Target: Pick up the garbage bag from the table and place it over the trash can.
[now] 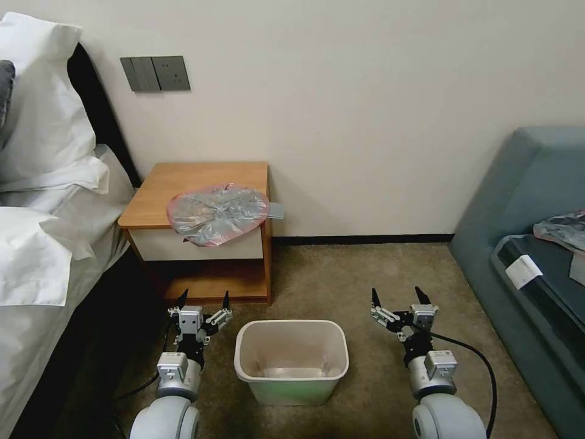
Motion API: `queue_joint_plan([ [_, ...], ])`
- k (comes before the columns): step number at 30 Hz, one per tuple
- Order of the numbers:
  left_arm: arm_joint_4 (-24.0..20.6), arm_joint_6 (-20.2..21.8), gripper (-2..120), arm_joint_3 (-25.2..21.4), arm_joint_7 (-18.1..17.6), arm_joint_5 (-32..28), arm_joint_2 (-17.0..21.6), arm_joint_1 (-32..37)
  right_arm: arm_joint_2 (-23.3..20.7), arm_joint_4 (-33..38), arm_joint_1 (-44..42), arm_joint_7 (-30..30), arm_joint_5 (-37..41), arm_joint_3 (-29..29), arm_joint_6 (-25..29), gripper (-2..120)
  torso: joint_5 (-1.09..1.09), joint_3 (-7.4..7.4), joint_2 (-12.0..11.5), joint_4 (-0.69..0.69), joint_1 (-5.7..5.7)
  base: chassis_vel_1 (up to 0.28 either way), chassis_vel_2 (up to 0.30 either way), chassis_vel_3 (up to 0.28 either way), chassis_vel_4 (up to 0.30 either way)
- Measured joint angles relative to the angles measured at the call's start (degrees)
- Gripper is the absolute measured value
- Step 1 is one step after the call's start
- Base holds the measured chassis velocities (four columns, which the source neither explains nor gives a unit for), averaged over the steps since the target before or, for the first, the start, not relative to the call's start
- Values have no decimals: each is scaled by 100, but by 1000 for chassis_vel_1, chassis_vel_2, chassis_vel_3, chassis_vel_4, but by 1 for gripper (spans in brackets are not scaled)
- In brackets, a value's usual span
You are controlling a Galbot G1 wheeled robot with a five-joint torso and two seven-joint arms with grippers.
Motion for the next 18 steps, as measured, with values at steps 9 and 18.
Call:
queue_joint_plan([
  [9, 0, 0, 100, 0, 0, 0, 0, 0, 0, 0, 0, 0, 0, 0, 0, 100, 0, 0, 0, 0, 0, 0, 0, 0, 0],
  [18, 0, 0, 100, 0, 0, 0, 0, 0, 0, 0, 0, 0, 0, 0, 0, 100, 0, 0, 0, 0, 0, 0, 0, 0, 0],
])
